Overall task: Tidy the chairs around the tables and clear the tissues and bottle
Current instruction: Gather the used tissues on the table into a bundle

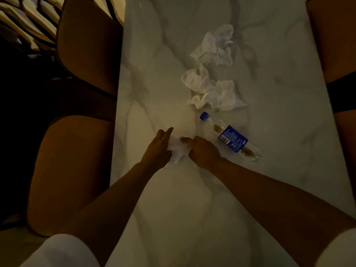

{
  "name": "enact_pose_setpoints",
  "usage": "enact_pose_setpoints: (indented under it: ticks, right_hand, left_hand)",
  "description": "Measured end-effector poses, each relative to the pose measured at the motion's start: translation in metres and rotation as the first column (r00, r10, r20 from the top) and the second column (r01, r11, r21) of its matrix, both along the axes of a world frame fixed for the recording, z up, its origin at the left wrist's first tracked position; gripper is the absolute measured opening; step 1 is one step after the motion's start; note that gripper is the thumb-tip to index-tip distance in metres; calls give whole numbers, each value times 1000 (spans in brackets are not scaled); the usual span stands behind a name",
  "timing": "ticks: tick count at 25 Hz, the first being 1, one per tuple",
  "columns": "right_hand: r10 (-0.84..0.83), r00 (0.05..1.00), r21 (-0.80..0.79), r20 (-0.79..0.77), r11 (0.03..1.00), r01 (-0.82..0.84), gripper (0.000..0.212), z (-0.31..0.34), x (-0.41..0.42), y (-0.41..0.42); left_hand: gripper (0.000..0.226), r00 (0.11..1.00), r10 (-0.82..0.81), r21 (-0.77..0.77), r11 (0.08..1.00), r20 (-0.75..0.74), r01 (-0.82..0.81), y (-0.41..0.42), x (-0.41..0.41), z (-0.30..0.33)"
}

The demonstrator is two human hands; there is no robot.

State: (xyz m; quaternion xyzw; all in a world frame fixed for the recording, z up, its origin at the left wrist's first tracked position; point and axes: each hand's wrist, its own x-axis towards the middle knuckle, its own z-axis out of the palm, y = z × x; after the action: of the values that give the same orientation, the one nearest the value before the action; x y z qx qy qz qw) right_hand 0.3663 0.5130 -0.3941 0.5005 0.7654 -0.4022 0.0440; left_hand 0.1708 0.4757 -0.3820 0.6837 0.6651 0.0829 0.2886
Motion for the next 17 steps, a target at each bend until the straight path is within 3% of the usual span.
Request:
enact_pose_setpoints:
  ticks: [4, 6, 10, 13, 15, 17]
  right_hand:
    - [-88, 996, 120, -12, 989, 89, 20, 6, -5, 5]
    - [-155, 985, 171, -75, 971, 166, 17, 20, -7, 17]
    - [-274, 938, 249, -213, 913, 323, 21, 50, 0, 53]
    - [-374, 877, 263, -302, 851, 454, 35, 71, 19, 89]
    - [-474, 820, 221, -322, 804, 552, 48, 75, 43, 111]
    - [-529, 818, 205, -223, 795, 570, 56, 65, 70, 127]
  left_hand:
    - [20, 991, -89, 29, 995, -101, 93, 1, 2, 2]
    - [18, 994, -26, 11, 1000, -108, 28, 11, 8, 8]
    - [13, 992, 124, 112, 987, -33, -120, 51, 20, 25]
    - [15, 989, 148, 138, 979, 22, -150, 99, 30, 42]
    - [20, 993, 113, 120, 987, -17, -110, 131, 39, 47]
    - [20, 998, -38, 148, 988, -55, 45, 153, 49, 47]
